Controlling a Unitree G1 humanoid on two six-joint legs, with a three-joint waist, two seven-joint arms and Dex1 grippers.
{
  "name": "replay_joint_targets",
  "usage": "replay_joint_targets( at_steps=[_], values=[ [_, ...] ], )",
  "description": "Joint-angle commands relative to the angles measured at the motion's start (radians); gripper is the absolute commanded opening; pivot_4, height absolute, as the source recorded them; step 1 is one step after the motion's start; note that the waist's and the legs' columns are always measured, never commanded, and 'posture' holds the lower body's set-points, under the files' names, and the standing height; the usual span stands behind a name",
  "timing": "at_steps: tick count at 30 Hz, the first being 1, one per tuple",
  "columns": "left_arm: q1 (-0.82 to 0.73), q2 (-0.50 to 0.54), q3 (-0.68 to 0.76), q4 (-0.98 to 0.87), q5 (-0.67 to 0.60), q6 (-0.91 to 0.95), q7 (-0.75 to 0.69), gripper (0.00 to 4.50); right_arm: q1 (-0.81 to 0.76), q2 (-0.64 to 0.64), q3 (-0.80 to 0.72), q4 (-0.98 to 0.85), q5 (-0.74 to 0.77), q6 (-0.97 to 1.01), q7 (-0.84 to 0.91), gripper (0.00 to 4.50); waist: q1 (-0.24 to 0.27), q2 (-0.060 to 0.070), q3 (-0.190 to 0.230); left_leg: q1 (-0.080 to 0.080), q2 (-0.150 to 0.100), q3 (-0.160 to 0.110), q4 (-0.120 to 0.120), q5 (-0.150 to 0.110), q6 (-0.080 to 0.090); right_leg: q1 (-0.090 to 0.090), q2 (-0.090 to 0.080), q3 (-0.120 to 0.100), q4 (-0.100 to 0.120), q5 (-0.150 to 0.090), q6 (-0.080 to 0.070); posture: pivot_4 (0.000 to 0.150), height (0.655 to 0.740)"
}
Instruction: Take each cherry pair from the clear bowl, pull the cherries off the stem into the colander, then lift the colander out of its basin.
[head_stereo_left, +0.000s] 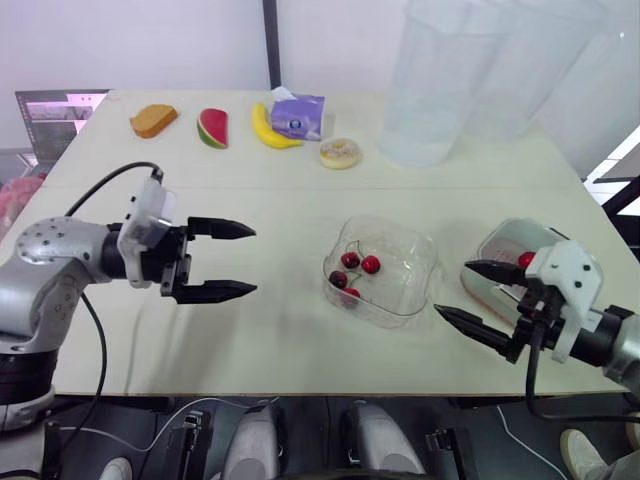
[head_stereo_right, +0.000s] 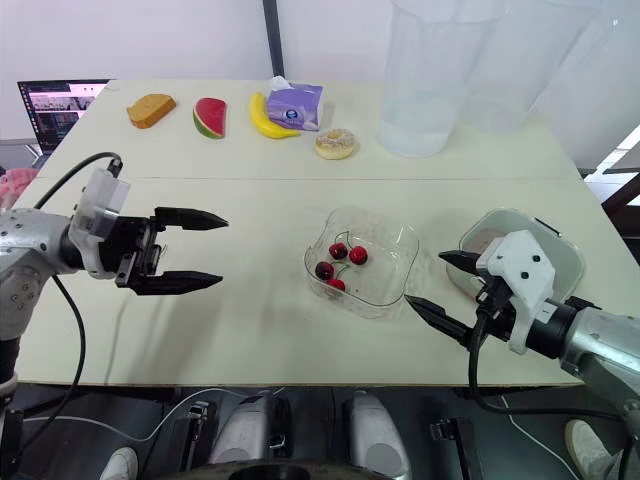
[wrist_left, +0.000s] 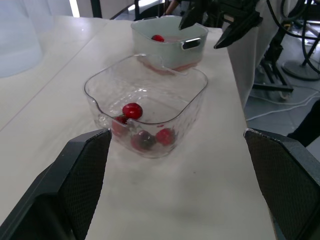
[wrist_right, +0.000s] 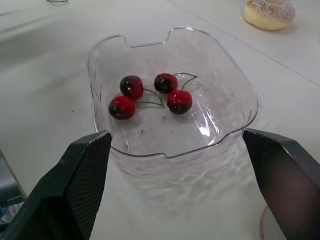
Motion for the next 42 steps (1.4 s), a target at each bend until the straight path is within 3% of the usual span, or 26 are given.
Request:
replay_joint_targets(
  at_steps=[1, 5, 9, 13, 17, 32, 42],
  values=[
    [-0.026, 0.009, -0.004, -0.020, -0.017, 0.003, 0.000, 4.45, -0.062, -0.017, -0.013, -0.033, 0.098, 0.035, -0.048, 4.50, 0.001, 0.000, 0.000, 0.000, 0.000, 0.000, 0.000, 0.000, 0.000, 0.001, 0.000, 0.000, 0.000, 0.000, 0.000, 0.150, 0.7400],
    [-0.041, 0.006, -0.017, -0.021, -0.017, 0.003, 0.006, 4.45, -0.242, -0.085, 0.087, 0.015, 0.236, 0.142, -0.154, 4.50, -0.001, 0.000, 0.000, 0.002, 0.000, 0.001, 0.000, 0.000, 0.000, 0.002, -0.001, 0.001, 0.000, 0.000, 0.000, 0.150, 0.7400],
    [-0.066, -0.011, -0.035, -0.019, -0.012, 0.003, 0.021, 4.45, -0.521, -0.100, 0.325, 0.137, 0.204, 0.304, -0.296, 4.50, -0.002, -0.001, 0.001, 0.004, 0.000, 0.001, -0.001, 0.000, 0.000, 0.003, -0.001, 0.001, -0.001, 0.000, -0.001, 0.150, 0.7400],
    [-0.088, -0.023, -0.050, -0.017, -0.012, 0.005, 0.035, 4.45, -0.769, 0.012, 0.480, 0.276, 0.225, 0.468, -0.394, 4.50, -0.001, -0.001, 0.001, 0.003, 0.000, 0.002, -0.001, 0.000, 0.000, 0.001, -0.001, 0.001, -0.001, 0.000, -0.001, 0.150, 0.7400],
    [-0.097, -0.034, -0.064, -0.009, -0.003, 0.000, 0.041, 4.45, -0.898, 0.085, 0.593, 0.367, 0.174, 0.589, -0.415, 4.50, 0.002, -0.001, 0.001, 0.001, 0.000, 0.002, -0.002, 0.000, 0.000, -0.001, -0.001, 0.001, -0.001, 0.000, -0.001, 0.150, 0.7400],
    [-0.090, -0.059, -0.080, -0.010, 0.007, -0.011, 0.057, 4.45, -1.004, 0.196, 0.838, 0.607, -0.122, 0.593, -0.302, 4.50, 0.001, -0.001, 0.001, -0.011, 0.000, 0.002, 0.001, 0.000, 0.001, -0.012, -0.002, 0.001, 0.001, 0.000, 0.000, 0.150, 0.7400],
    [-0.081, -0.058, -0.077, -0.017, 0.004, -0.008, 0.069, 4.45, -1.030, 0.271, 0.874, 0.661, -0.251, 0.551, -0.244, 4.50, 0.000, -0.001, 0.001, -0.011, 0.000, 0.002, 0.001, 0.000, 0.001, -0.012, -0.002, 0.000, 0.001, 0.000, 0.000, 0.150, 0.7400]
  ],
)
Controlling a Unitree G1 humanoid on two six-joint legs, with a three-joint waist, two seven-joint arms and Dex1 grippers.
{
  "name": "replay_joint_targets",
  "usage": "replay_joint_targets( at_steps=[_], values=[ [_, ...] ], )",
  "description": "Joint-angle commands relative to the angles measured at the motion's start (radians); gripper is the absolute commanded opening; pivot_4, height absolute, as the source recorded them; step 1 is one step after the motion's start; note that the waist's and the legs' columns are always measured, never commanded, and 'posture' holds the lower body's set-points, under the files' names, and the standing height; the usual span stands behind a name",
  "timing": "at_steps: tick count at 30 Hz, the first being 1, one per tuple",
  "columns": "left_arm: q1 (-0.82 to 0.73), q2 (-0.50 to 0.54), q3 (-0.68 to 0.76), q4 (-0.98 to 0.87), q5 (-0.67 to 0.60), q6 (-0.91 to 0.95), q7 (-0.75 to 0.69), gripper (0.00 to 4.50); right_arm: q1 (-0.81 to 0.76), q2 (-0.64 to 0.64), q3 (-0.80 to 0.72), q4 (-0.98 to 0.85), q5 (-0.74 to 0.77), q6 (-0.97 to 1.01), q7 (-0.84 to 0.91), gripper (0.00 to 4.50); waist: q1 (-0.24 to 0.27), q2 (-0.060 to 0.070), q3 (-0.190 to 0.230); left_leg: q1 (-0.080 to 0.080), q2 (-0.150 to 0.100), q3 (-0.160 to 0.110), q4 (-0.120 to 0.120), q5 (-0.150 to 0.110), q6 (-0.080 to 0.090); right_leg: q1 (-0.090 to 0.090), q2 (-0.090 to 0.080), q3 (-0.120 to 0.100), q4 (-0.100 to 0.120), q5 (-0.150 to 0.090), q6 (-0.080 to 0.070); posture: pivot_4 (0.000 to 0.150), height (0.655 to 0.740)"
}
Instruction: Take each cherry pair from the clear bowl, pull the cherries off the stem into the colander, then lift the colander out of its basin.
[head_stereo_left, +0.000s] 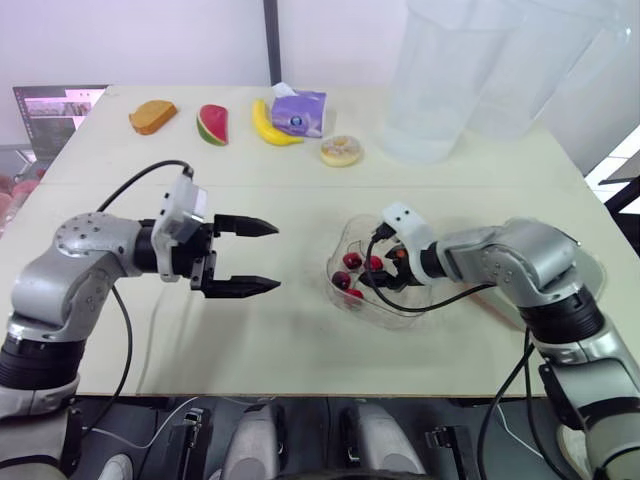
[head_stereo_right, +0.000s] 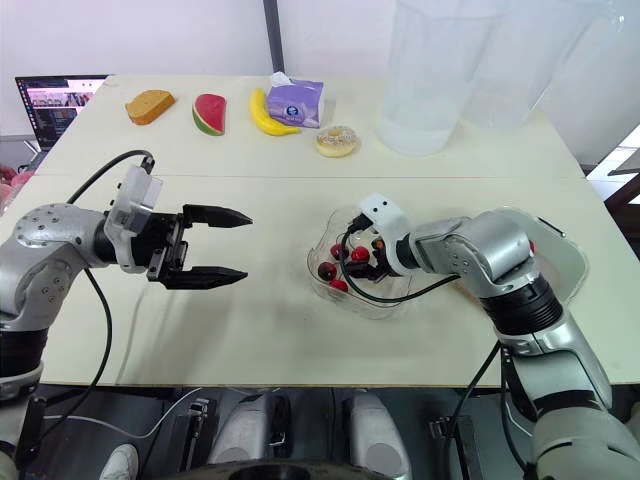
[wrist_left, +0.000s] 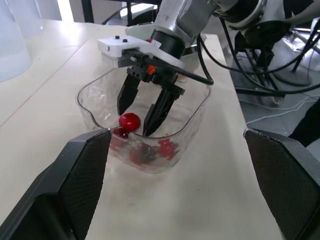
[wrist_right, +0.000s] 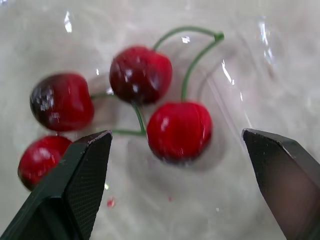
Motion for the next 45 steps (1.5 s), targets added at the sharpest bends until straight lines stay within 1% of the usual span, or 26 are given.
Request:
replay_joint_targets(
  at_steps=[1, 4, 5, 6, 7, 9, 10, 11, 13, 17, 19, 22, 24, 28, 32, 34, 36, 38, 40, 43, 45],
  values=[
    [-0.004, 0.004, 0.018, -0.025, -0.007, -0.014, 0.003, 4.45, -0.027, 0.005, -0.001, -0.004, -0.045, -0.024, 0.026, 4.50, 0.000, 0.000, 0.000, 0.000, 0.000, 0.000, 0.000, 0.000, 0.000, 0.000, 0.000, 0.000, 0.000, 0.000, 0.000, 0.150, 0.7400],
    [-0.002, 0.006, 0.019, -0.027, -0.008, -0.012, 0.006, 4.50, -0.027, 0.010, 0.010, -0.005, -0.074, -0.029, 0.045, 3.61, 0.000, 0.000, 0.000, 0.000, 0.000, 0.000, 0.000, 0.000, 0.000, 0.000, 0.000, 0.000, 0.000, 0.000, 0.000, 0.150, 0.7400],
    [-0.001, 0.007, 0.019, -0.027, -0.009, -0.011, 0.007, 4.50, -0.027, 0.011, 0.010, -0.006, -0.082, -0.030, 0.050, 3.21, 0.000, 0.000, 0.000, 0.000, 0.000, 0.000, 0.000, 0.000, 0.000, 0.000, 0.000, 0.000, 0.000, 0.000, 0.000, 0.150, 0.7400],
    [0.000, 0.007, 0.020, -0.029, -0.010, -0.011, 0.007, 4.50, -0.025, 0.014, 0.011, -0.008, -0.088, -0.029, 0.055, 2.66, 0.000, 0.000, 0.000, 0.000, 0.000, 0.000, 0.000, 0.000, 0.000, 0.000, 0.000, 0.000, 0.000, 0.000, 0.000, 0.150, 0.7400],
    [0.001, 0.008, 0.020, -0.031, -0.011, -0.010, 0.008, 4.50, -0.024, 0.016, 0.011, -0.011, -0.094, -0.027, 0.060, 2.29, 0.000, 0.000, 0.000, 0.000, 0.000, 0.000, 0.000, 0.000, 0.000, 0.000, 0.000, 0.000, 0.000, 0.000, 0.000, 0.150, 0.7400],
    [0.002, 0.008, 0.021, -0.034, -0.013, -0.007, 0.010, 4.50, -0.020, 0.021, 0.011, -0.021, -0.100, -0.020, 0.070, 1.26, 0.000, 0.000, 0.000, 0.000, 0.000, 0.000, 0.000, 0.000, 0.000, 0.000, 0.000, 0.000, 0.000, 0.000, 0.000, 0.150, 0.7400],
    [0.001, 0.008, 0.020, -0.034, -0.013, -0.006, 0.011, 4.50, -0.018, 0.022, 0.012, -0.025, -0.103, -0.017, 0.074, 0.90, 0.000, 0.000, 0.000, 0.000, 0.000, 0.000, 0.000, 0.000, 0.000, 0.000, 0.000, 0.000, 0.000, 0.000, 0.000, 0.150, 0.7400],
    [0.001, 0.008, 0.020, -0.034, -0.012, -0.006, 0.011, 4.50, -0.017, 0.023, 0.012, -0.029, -0.106, -0.014, 0.079, 0.68, -0.001, 0.000, 0.000, 0.000, 0.000, 0.000, 0.000, 0.000, 0.000, 0.000, 0.000, 0.000, 0.000, 0.000, 0.000, 0.150, 0.7400],
    [0.000, 0.008, 0.019, -0.033, -0.011, -0.007, 0.011, 4.50, -0.015, 0.026, 0.012, -0.034, -0.113, -0.010, 0.085, 0.57, -0.001, 0.000, 0.000, 0.000, 0.000, 0.000, 0.000, 0.000, 0.000, 0.000, 0.000, 0.000, 0.000, 0.000, 0.000, 0.150, 0.7400],
    [-0.008, 0.004, 0.019, -0.033, -0.021, 0.005, 0.017, 4.50, -0.019, 0.027, -0.002, -0.055, -0.118, 0.005, 0.095, 0.57, -0.001, 0.000, 0.000, 0.000, 0.000, 0.000, 0.000, 0.000, 0.000, 0.000, 0.000, 0.000, 0.000, 0.000, 0.000, 0.150, 0.7400],
    [-0.013, 0.000, 0.022, -0.031, -0.030, 0.015, 0.023, 4.50, -0.023, 0.023, -0.032, -0.080, -0.109, 0.023, 0.100, 0.57, 0.000, 0.000, 0.000, 0.000, 0.000, 0.000, 0.000, 0.000, 0.000, 0.000, 0.000, 0.000, 0.000, 0.000, 0.000, 0.150, 0.7400],
    [-0.021, -0.006, 0.026, -0.021, -0.043, 0.026, 0.034, 4.50, -0.019, 0.044, -0.146, -0.140, -0.052, 0.090, 0.114, 0.57, 0.000, 0.000, 0.000, -0.001, 0.000, 0.000, 0.000, 0.000, 0.000, -0.001, 0.000, 0.000, 0.000, 0.000, 0.000, 0.150, 0.7400],
    [-0.025, -0.008, 0.030, -0.015, -0.046, 0.030, 0.036, 4.50, -0.014, 0.043, -0.175, -0.169, -0.045, 0.114, 0.112, 0.57, 0.000, 0.000, 0.000, -0.001, 0.000, 0.000, 0.000, 0.000, 0.000, 0.000, 0.000, 0.000, 0.000, 0.000, 0.000, 0.150, 0.7400],
    [-0.056, -0.042, 0.057, 0.000, -0.121, 0.128, 0.115, 4.50, -0.006, 0.048, -0.340, -0.320, 0.036, 0.208, 0.139, 0.57, 0.004, 0.000, 0.000, -0.001, 0.000, -0.001, 0.000, 0.000, 0.000, 0.000, -0.001, -0.001, 0.000, 0.000, 0.000, 0.150, 0.7400],
    [-0.083, -0.049, 0.060, 0.026, -0.151, 0.185, 0.141, 4.50, 0.015, 0.030, -0.413, -0.424, 0.098, 0.233, 0.131, 0.57, -0.001, 0.000, 0.000, -0.001, 0.000, -0.001, 0.000, 0.000, 0.000, 0.000, -0.001, -0.001, 0.000, 0.000, 0.000, 0.150, 0.7400],
    [-0.113, -0.063, 0.068, 0.052, -0.188, 0.235, 0.163, 4.50, 0.027, 0.010, -0.431, -0.494, 0.108, 0.229, 0.126, 0.57, -0.001, 0.000, 0.000, -0.001, 0.000, -0.001, 0.000, 0.000, 0.000, 0.000, -0.001, -0.001, 0.000, 0.000, 0.000, 0.150, 0.7400],
    [-0.168, -0.092, 0.079, 0.090, -0.254, 0.320, 0.206, 4.50, 0.037, 0.024, -0.454, -0.619, 0.116, 0.145, 0.117, 0.57, 0.000, 0.000, 0.000, -0.001, 0.000, -0.001, 0.000, 0.000, 0.000, 0.000, -0.001, -0.001, 0.000, 0.000, 0.000, 0.150, 0.7400],
    [-0.209, -0.116, 0.087, 0.126, -0.291, 0.376, 0.237, 4.50, 0.057, 0.020, -0.434, -0.695, 0.088, 0.072, 0.091, 0.57, 0.001, 0.000, 0.000, -0.001, 0.000, -0.002, 0.000, 0.000, 0.000, 0.000, 0.000, -0.001, 0.000, 0.000, 0.000, 0.150, 0.7400],
    [-0.256, -0.145, 0.096, 0.171, -0.321, 0.416, 0.263, 4.50, 0.111, -0.026, -0.366, -0.760, 0.046, 0.000, 0.078, 0.57, 0.002, 0.000, 0.000, -0.001, 0.000, -0.002, 0.000, 0.000, 0.000, 0.000, 0.000, -0.001, 0.000, 0.000, 0.000, 0.150, 0.7400],
    [-0.327, -0.179, 0.082, 0.222, -0.374, 0.505, 0.271, 4.50, 0.185, -0.065, -0.274, -0.781, -0.076, -0.155, 0.025, 0.57, 0.000, 0.000, 0.000, -0.001, -0.001, -0.002, 0.001, 0.000, 0.000, 0.000, 0.000, -0.001, 0.000, 0.000, 0.000, 0.150, 0.7400],
    [-0.365, -0.207, 0.047, 0.250, -0.360, 0.526, 0.268, 4.50, 0.230, -0.125, -0.195, -0.786, -0.178, -0.277, 0.016, 0.57, 0.001, 0.000, 0.000, -0.001, -0.001, -0.002, 0.001, 0.000, 0.000, 0.000, 0.000, -0.001, 0.000, 0.000, 0.000, 0.150, 0.7400]
  ],
)
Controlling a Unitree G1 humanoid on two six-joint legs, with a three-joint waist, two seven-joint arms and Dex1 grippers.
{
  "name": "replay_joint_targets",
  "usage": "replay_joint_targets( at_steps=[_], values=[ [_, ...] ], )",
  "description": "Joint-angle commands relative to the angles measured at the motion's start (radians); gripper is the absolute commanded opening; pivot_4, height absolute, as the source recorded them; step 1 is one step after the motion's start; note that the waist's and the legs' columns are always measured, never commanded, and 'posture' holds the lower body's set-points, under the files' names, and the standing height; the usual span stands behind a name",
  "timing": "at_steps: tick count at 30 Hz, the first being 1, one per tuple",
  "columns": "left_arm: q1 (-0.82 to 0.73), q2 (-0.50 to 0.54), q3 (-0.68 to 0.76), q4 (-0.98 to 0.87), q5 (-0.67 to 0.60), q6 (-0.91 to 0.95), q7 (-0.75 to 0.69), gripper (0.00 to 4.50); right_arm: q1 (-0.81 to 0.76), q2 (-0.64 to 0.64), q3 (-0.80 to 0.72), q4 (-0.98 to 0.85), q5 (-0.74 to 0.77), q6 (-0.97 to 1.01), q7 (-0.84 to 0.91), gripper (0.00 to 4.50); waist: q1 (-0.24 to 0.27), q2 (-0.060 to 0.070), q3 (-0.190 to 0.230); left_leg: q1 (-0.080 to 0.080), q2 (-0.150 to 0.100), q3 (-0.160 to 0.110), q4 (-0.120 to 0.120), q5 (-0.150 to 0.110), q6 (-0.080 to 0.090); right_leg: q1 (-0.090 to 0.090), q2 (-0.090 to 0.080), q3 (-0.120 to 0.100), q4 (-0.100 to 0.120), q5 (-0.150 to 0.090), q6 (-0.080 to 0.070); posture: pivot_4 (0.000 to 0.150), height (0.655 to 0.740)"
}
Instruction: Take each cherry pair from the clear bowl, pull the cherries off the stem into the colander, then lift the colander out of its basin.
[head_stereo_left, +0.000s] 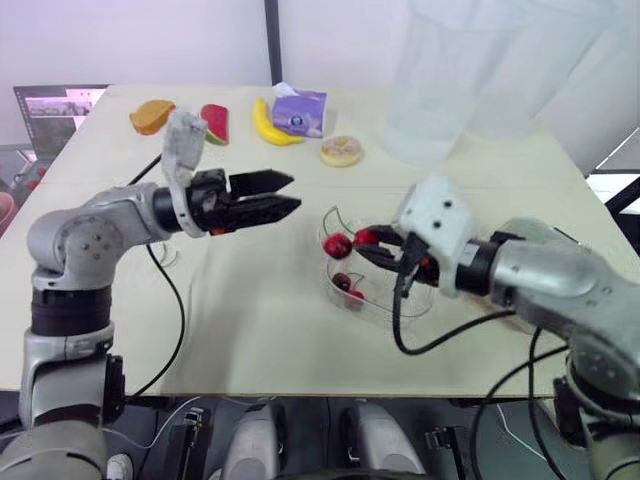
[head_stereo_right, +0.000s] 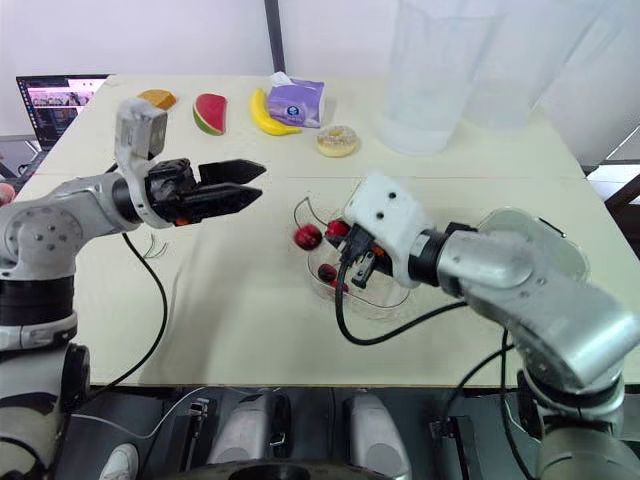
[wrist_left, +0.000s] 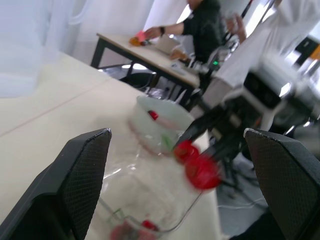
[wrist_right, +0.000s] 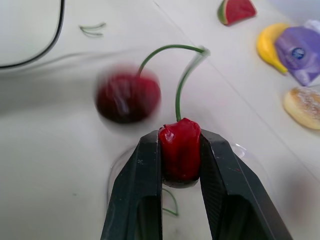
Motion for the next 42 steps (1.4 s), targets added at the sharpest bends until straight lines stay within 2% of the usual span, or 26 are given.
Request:
replay_joint_targets(
  at_steps=[1, 4, 9, 17, 26, 29, 36, 42],
  values=[
    [-0.065, -0.023, -0.047, 0.020, 0.001, 0.033, -0.018, 4.50, 0.038, -0.073, 0.097, -0.023, -0.171, -0.213, -0.027, 0.57, 0.001, 0.000, 0.000, 0.000, 0.000, 0.000, 0.000, 0.000, 0.000, 0.000, 0.000, 0.000, 0.000, 0.000, 0.000, 0.150, 0.7400],
    [-0.104, -0.013, -0.125, 0.043, 0.056, 0.032, -0.089, 4.50, 0.071, -0.134, 0.164, -0.005, -0.293, -0.338, -0.031, 0.57, -0.001, 0.000, 0.000, 0.000, -0.001, 0.000, 0.000, 0.001, -0.001, 0.000, 0.001, 0.000, 0.000, 0.000, 0.000, 0.150, 0.7400],
    [-0.154, -0.013, -0.245, 0.108, 0.190, -0.067, -0.197, 4.50, 0.102, -0.159, 0.191, 0.014, -0.393, -0.437, -0.014, 0.57, 0.001, 0.000, 0.000, 0.000, 0.000, 0.000, 0.000, 0.002, -0.003, 0.000, 0.002, 0.001, 0.000, 0.000, 0.000, 0.150, 0.7400],
    [-0.229, -0.066, -0.266, 0.220, 0.261, -0.102, -0.261, 4.50, 0.103, -0.180, 0.223, 0.000, -0.460, -0.462, 0.056, 0.57, 0.005, 0.000, 0.000, 0.000, 0.000, 0.000, 0.000, 0.001, -0.002, 0.000, 0.002, 0.001, 0.000, 0.000, 0.000, 0.150, 0.7400],
    [-0.242, -0.102, -0.277, 0.251, 0.314, -0.111, -0.298, 4.50, 0.098, -0.164, 0.234, -0.002, -0.511, -0.462, 0.099, 0.57, 0.004, 0.000, 0.000, 0.000, 0.000, 0.000, 0.000, 0.001, -0.002, 0.000, 0.002, 0.001, 0.000, 0.000, 0.000, 0.150, 0.7400],
    [-0.247, -0.110, -0.273, 0.261, 0.330, -0.111, -0.298, 3.57, 0.093, -0.160, 0.235, -0.002, -0.521, -0.458, 0.110, 0.57, 0.005, 0.000, 0.000, 0.000, 0.000, 0.000, 0.000, 0.001, -0.002, 0.000, 0.001, 0.001, 0.000, 0.000, 0.000, 0.150, 0.7400],
    [-0.245, -0.118, -0.271, 0.261, 0.346, -0.098, -0.312, 0.08, 0.091, -0.147, 0.230, -0.002, -0.535, -0.452, 0.127, 0.57, 0.004, 0.000, 0.000, 0.000, 0.000, 0.000, 0.000, 0.001, -0.002, 0.000, 0.001, 0.001, 0.000, 0.000, 0.000, 0.150, 0.7400],
    [-0.244, -0.117, -0.272, 0.258, 0.354, -0.099, -0.320, 0.08, 0.087, -0.131, 0.226, -0.002, -0.540, -0.445, 0.133, 0.57, 0.005, 0.000, 0.000, 0.000, 0.000, 0.000, 0.000, 0.001, -0.002, 0.000, 0.001, 0.001, 0.000, 0.000, 0.000, 0.150, 0.7400]
  ],
)
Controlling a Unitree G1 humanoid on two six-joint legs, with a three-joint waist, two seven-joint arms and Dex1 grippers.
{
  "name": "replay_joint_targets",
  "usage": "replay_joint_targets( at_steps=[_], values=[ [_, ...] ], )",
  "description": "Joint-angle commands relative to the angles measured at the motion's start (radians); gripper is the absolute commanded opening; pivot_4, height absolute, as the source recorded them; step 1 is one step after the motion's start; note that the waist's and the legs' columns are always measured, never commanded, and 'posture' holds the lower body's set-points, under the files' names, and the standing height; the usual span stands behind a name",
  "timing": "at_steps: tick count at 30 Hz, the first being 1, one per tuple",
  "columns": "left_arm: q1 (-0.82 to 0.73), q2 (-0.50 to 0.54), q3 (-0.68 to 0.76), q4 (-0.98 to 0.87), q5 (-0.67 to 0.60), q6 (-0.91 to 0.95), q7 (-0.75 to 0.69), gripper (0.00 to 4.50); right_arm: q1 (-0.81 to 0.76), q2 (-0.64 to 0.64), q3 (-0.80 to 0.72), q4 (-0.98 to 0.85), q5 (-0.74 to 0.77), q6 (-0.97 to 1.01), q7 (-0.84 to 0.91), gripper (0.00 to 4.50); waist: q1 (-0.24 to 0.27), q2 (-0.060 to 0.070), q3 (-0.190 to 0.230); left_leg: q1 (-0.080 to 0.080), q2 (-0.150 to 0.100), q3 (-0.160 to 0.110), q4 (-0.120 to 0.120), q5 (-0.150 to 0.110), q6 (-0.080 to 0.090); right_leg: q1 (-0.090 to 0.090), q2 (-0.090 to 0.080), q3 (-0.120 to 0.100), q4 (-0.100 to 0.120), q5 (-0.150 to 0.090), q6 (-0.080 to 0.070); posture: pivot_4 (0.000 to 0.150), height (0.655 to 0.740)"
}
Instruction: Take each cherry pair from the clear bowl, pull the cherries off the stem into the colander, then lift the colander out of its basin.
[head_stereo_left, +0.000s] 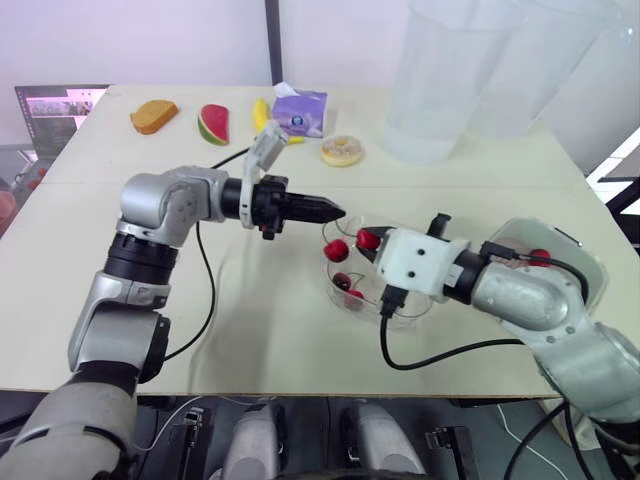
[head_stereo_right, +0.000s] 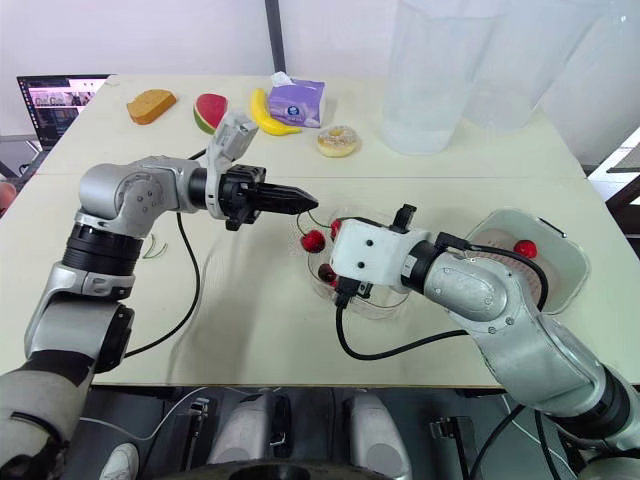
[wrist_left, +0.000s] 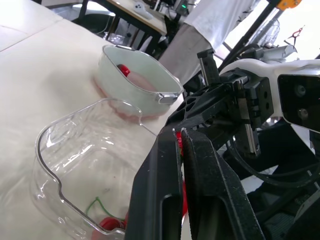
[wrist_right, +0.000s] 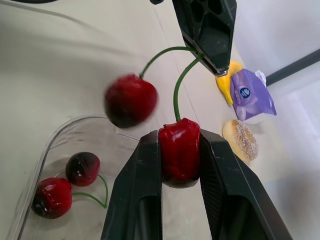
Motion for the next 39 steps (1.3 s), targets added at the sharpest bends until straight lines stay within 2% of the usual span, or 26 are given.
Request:
replay_joint_targets(
  at_steps=[1, 7, 8, 9, 14, 16, 19, 24, 28, 39],
  values=[
    [-0.024, 0.004, 0.013, -0.029, 0.001, -0.006, -0.013, 0.08, -0.019, 0.010, -0.024, -0.029, -0.018, 0.002, 0.004, 0.57, 0.000, 0.000, 0.000, 0.000, 0.000, 0.000, 0.000, 0.000, 0.000, 0.000, 0.000, 0.000, 0.000, 0.000, 0.000, 0.150, 0.7400],
    [-0.030, -0.005, 0.026, -0.024, 0.001, -0.006, 0.002, 0.08, -0.014, 0.033, -0.036, -0.034, -0.010, 0.028, 0.002, 0.57, 0.000, 0.000, 0.000, 0.000, 0.000, 0.000, 0.000, 0.000, 0.000, 0.000, 0.000, 0.000, 0.000, 0.000, 0.000, 0.150, 0.7400],
    [-0.030, -0.006, 0.026, -0.024, 0.001, -0.006, 0.003, 0.00, -0.014, 0.035, -0.037, -0.035, -0.010, 0.031, 0.003, 1.57, 0.000, 0.000, 0.000, 0.000, 0.000, 0.000, 0.000, 0.000, 0.000, 0.000, 0.000, 0.000, 0.000, 0.000, 0.000, 0.150, 0.7400],
    [-0.031, -0.007, 0.027, -0.024, 0.002, -0.006, 0.003, 0.00, -0.012, 0.037, -0.040, -0.036, -0.009, 0.036, 0.003, 1.91, 0.000, 0.000, 0.000, 0.000, 0.000, 0.000, 0.000, 0.000, 0.000, 0.000, 0.000, 0.000, 0.000, 0.000, 0.000, 0.150, 0.7400],
    [-0.035, -0.010, 0.034, -0.025, 0.003, -0.015, 0.007, 0.00, -0.005, 0.075, -0.076, -0.052, 0.045, 0.107, 0.018, 4.40, 0.000, 0.000, 0.000, 0.000, 0.000, 0.000, 0.000, 0.000, 0.000, 0.000, 0.000, 0.000, 0.000, 0.000, 0.000, 0.150, 0.7400],
    [-0.038, 0.005, 0.023, -0.039, 0.025, -0.084, -0.035, 0.00, -0.013, 0.120, -0.146, -0.059, 0.117, 0.181, 0.036, 4.47, 0.000, 0.000, 0.000, 0.000, 0.000, 0.000, 0.000, 0.000, 0.000, 0.000, 0.000, 0.000, 0.000, 0.000, 0.000, 0.150, 0.7400],
    [-0.050, 0.046, -0.009, -0.063, 0.105, -0.308, -0.168, 0.00, -0.054, 0.211, -0.325, -0.072, 0.320, 0.379, 0.120, 4.47, -0.001, 0.000, 0.000, 0.000, 0.000, 0.000, 0.000, 0.001, -0.002, 0.000, 0.000, 0.000, 0.001, 0.000, 0.000, 0.150, 0.7400],
    [-0.097, 0.082, -0.005, -0.081, 0.125, -0.443, -0.285, 0.00, -0.198, 0.272, -0.519, -0.040, 0.582, 0.664, 0.222, 4.47, 0.000, 0.000, 0.000, 0.000, 0.000, 0.000, 0.000, 0.000, 0.000, 0.000, -0.001, -0.001, 0.001, 0.000, 0.000, 0.150, 0.7400],
    [-0.105, 0.089, -0.003, -0.104, 0.126, -0.462, -0.291, 0.00, -0.292, 0.287, -0.530, 0.011, 0.647, 0.777, 0.200, 4.47, 0.000, 0.001, 0.000, 0.000, 0.000, 0.000, 0.000, -0.001, 0.001, 0.001, -0.001, -0.001, 0.001, 0.000, 0.000, 0.150, 0.7400],
    [-0.065, 0.083, 0.008, -0.204, 0.110, -0.419, -0.243, 0.00, -0.351, 0.268, -0.491, 0.133, 0.741, 0.790, 0.093, 4.47, -0.003, 0.001, 0.000, 0.000, 0.000, 0.000, 0.000, -0.001, 0.001, 0.000, -0.001, 0.000, 0.001, 0.000, 0.000, 0.150, 0.7400]
  ],
)
